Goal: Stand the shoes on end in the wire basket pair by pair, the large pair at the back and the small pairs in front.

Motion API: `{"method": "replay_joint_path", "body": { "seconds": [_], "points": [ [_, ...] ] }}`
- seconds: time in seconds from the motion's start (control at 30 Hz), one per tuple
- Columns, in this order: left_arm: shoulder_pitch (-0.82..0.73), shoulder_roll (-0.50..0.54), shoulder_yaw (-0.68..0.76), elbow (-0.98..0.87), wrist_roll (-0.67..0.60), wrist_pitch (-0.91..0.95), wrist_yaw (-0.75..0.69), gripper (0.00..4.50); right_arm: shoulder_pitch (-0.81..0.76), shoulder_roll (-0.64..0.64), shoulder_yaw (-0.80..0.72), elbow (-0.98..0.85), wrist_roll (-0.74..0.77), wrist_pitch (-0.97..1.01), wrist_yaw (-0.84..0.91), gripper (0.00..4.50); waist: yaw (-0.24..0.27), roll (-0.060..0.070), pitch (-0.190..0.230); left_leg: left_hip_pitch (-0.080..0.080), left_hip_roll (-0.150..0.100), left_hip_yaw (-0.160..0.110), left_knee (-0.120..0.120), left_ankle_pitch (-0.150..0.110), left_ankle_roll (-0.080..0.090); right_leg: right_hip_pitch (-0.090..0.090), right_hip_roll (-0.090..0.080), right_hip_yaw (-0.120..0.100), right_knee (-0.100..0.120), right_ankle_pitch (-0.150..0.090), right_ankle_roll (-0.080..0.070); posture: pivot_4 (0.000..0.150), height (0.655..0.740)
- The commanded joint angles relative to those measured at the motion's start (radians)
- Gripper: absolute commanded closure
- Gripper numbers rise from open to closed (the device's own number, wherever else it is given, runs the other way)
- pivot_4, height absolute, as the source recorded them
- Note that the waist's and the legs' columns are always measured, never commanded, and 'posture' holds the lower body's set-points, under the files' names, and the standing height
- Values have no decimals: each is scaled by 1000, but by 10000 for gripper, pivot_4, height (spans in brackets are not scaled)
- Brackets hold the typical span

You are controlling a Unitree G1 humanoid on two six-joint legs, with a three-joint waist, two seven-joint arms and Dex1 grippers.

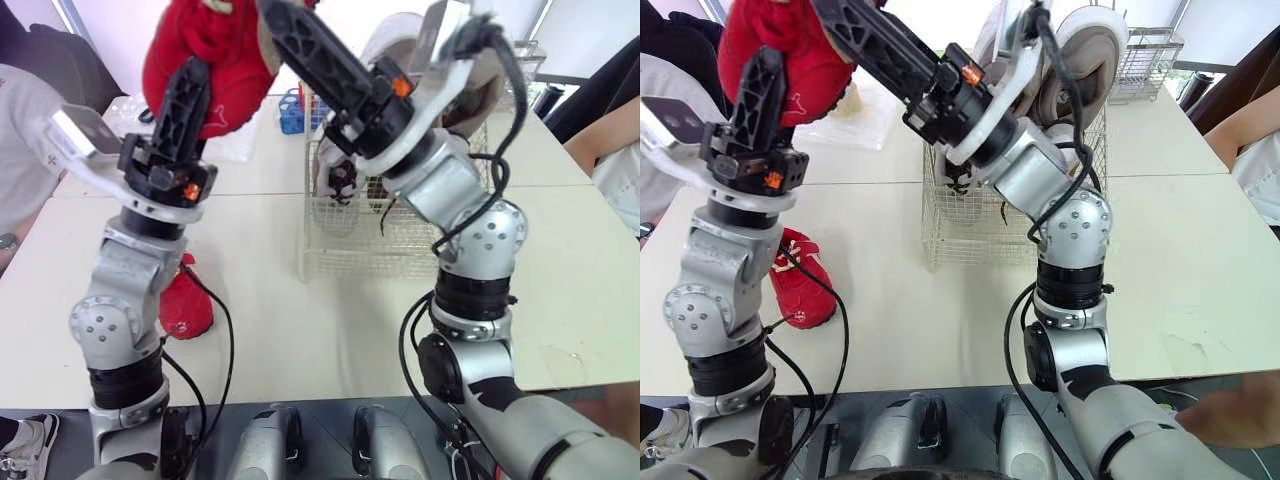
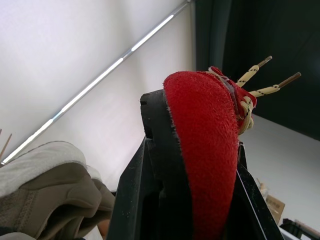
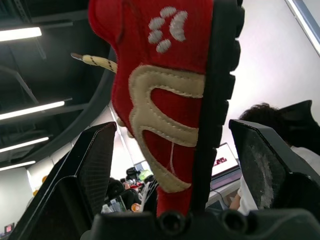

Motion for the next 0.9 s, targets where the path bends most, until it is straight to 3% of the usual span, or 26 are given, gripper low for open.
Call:
{"method": "replay_joint_path", "body": {
  "seconds": [0.03,0.07,0.17,0.37,0.43,0.5,0.6,0.7,0.8,0.9],
  "points": [
    [15,-4,-16,-36,39,5,-21,40017,-46,23,7,-1,-22,-42,20,6128,1,0,0,0,0,0,0,0,0,0,0,0,0,0,0,1500,7371],
    [22,-7,-16,-33,45,4,-22,40017,-51,29,9,3,-31,-51,21,6128,0,0,0,0,0,0,0,0,0,0,0,0,0,0,0,1500,7371],
    [39,-5,-14,-32,55,8,-31,40017,-60,45,12,10,-52,-70,22,14782,1,0,0,0,0,0,0,0,0,0,0,0,0,0,0,1500,7371],
    [61,45,-20,-39,96,41,-33,40017,-85,20,4,42,-77,-74,64,40096,0,0,0,0,0,0,0,0,0,0,0,0,-1,0,0,1500,7371],
    [69,103,-40,-43,167,74,-40,40017,-104,-8,-2,45,-78,-64,92,40096,-1,0,0,0,0,0,0,0,0,0,0,0,-1,0,0,1500,7371],
    [82,247,-76,-68,312,141,-60,31234,-146,-118,-10,53,-117,-51,170,40262,1,0,1,0,0,0,0,0,0,0,0,0,-1,0,0,1500,7371],
    [106,411,-64,-113,407,183,-86,17508,-197,-303,-26,102,-194,-51,274,40262,2,0,1,-1,-1,0,-1,0,0,-1,0,0,-3,0,0,1500,7371],
    [123,500,-39,-159,460,203,-93,17508,-207,-476,-78,151,-209,-22,367,40262,5,-1,1,-2,-1,1,-2,-1,1,-1,0,0,-7,0,0,1500,7371],
    [119,573,-56,-241,467,246,-133,17508,-116,-743,-123,119,-228,49,522,40262,24,-1,2,-4,0,-1,-3,-2,1,-2,-1,-2,-10,0,0,1500,7371],
    [120,555,-83,-254,457,247,-142,17508,-30,-894,-121,74,-244,97,587,40262,23,1,2,-4,-1,2,-3,-4,3,-2,-4,-1,-12,0,-1,1500,7371]
  ]
}}
